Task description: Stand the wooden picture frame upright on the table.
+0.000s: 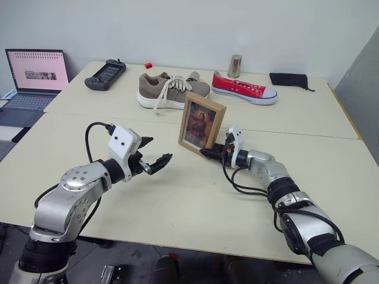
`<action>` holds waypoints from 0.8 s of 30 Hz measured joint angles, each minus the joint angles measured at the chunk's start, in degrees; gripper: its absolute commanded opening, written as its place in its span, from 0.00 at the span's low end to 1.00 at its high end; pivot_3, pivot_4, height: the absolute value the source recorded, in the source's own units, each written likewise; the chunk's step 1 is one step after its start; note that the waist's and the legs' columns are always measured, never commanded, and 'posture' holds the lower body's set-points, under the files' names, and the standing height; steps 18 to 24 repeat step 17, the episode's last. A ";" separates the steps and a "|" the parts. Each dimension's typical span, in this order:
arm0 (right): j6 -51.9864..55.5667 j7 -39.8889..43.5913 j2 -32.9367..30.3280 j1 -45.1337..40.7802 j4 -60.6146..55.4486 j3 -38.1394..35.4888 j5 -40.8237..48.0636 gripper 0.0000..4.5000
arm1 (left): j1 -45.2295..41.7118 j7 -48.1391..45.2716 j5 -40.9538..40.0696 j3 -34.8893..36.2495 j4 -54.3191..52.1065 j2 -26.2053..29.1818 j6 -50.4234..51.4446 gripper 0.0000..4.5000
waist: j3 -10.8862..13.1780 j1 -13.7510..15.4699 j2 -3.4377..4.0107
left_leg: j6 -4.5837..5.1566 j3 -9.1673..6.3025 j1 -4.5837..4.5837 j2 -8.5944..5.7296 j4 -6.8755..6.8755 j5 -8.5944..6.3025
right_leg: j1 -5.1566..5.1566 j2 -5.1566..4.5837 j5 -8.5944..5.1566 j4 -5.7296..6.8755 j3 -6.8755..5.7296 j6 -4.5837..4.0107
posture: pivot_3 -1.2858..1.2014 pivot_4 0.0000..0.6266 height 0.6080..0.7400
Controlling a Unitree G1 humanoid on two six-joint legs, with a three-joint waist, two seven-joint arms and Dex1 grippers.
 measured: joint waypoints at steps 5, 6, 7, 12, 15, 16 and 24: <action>1.10 1.88 -2.30 2.95 -4.77 -0.16 -1.38 0.99 | -1.96 -1.18 1.83 -0.54 2.59 -1.60 -1.37 1.00 | -0.01 0.11 -0.01 | 0.00 -0.01 0.00 -0.02 0.01 0.00 | 0.06 -0.01 0.00 -0.02 0.00 0.00 | 0.52 0.24 1.00; 1.69 2.46 -3.35 4.44 -7.01 -0.16 -1.48 0.99 | -2.33 -1.27 2.16 -0.66 3.20 -1.95 -1.50 1.00 | -0.01 0.18 -0.01 | 0.00 -0.02 0.01 -0.05 0.01 0.00 | 0.08 -0.02 0.00 -0.02 0.00 0.00 | 0.52 0.24 1.00; 3.01 3.33 -5.27 6.90 -10.99 -0.18 -1.42 0.99 | -2.61 -1.41 2.33 -0.84 3.87 -2.18 -1.47 1.00 | -0.02 0.56 -0.03 | 0.00 -0.08 0.00 -0.08 0.01 -0.01 | 0.12 -0.04 0.00 -0.03 -0.03 0.00 | 0.52 0.24 1.00; 9.84 4.24 -16.52 19.98 -32.48 -1.05 -1.90 0.99 | -3.42 -2.29 2.54 -0.56 7.27 -2.36 0.25 1.00 | -0.03 1.82 -0.05 | 0.01 -0.10 -0.09 -0.13 -0.01 -0.02 | 0.13 -0.08 -0.01 -0.26 -0.04 0.02 | 0.52 0.24 1.00; 17.82 1.77 -22.23 27.61 -47.86 -4.84 0.20 0.99 | -4.29 -1.03 5.21 0.09 11.92 -2.69 -0.94 1.00 | -0.01 1.54 -0.01 | 0.01 -0.09 -0.18 -0.07 0.00 -0.02 | 0.01 -0.02 -0.01 -0.28 -0.01 0.02 | 0.52 0.24 1.00; 21.25 0.60 -23.55 29.60 -53.91 -6.48 1.89 0.99 | -4.53 -0.51 5.87 0.33 13.18 -3.23 -1.59 1.00 | 0.00 1.24 0.02 | 0.01 -0.08 -0.19 -0.02 -0.01 -0.02 | -0.03 0.02 -0.01 -0.26 0.01 0.02 | 0.52 0.24 1.00; 23.50 -0.29 -23.86 30.17 -57.75 -7.54 3.19 0.99 | -4.57 0.06 6.15 0.64 13.84 -3.81 -1.97 1.00 | -0.01 0.81 0.01 | 0.01 -0.09 -0.16 0.06 0.00 -0.02 | -0.01 0.09 -0.01 -0.26 0.02 0.02 | 0.52 0.24 1.00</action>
